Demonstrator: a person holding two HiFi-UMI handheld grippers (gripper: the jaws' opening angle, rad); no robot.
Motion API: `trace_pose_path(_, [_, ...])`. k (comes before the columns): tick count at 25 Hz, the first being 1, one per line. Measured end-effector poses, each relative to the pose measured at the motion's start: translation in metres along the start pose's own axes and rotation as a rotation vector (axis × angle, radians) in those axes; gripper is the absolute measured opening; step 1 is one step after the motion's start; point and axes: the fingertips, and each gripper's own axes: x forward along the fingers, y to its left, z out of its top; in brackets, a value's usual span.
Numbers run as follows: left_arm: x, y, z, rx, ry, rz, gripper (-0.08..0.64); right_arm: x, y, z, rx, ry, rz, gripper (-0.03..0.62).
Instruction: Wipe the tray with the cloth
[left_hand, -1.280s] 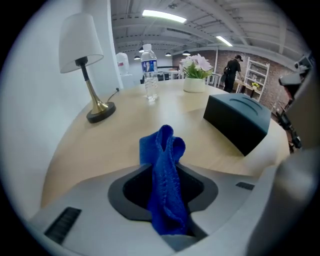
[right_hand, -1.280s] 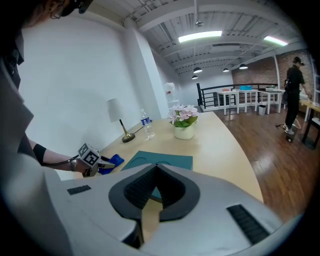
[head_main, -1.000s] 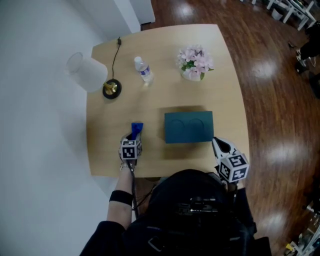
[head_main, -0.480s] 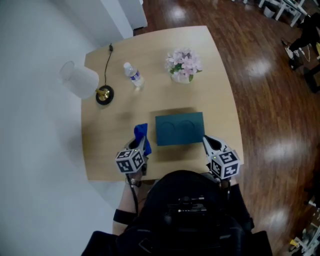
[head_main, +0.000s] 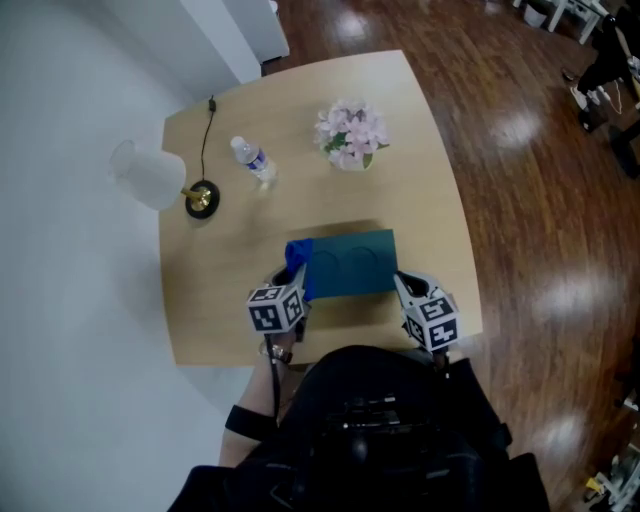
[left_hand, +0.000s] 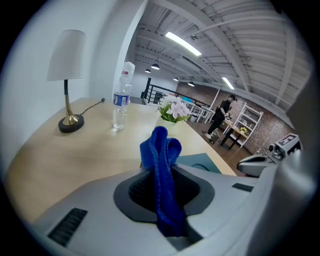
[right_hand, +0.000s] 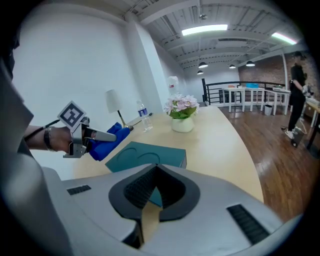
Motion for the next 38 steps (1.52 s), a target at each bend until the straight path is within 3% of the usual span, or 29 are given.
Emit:
trace_pose_path(4, [0.026, 0.010, 0.004, 0.041, 0.057, 0.066, 0.077, 0.015, -0.011, -0.002, -0.058, 0.053, -0.007, 0.009])
trace_pose_path(15, [0.052, 0.013, 0.003, 0.001, 0.113, 0.145, 0.077, 0.031, -0.016, -0.029, -0.088, 0.160, 0.087, 0.009])
trace_pose_path(20, [0.076, -0.040, 0.008, -0.022, 0.123, 0.039, 0.077, 0.033, -0.016, -0.035, -0.084, 0.174, 0.109, 0.009])
trace_pose_path(28, [0.126, -0.164, 0.011, 0.080, 0.164, -0.165, 0.077, 0.035, -0.016, -0.036, -0.090, 0.177, 0.108, 0.009])
trace_pose_path(38, [0.125, -0.180, 0.014, 0.063, 0.140, -0.244, 0.077, 0.034, -0.018, -0.037, -0.065, 0.162, 0.071, 0.009])
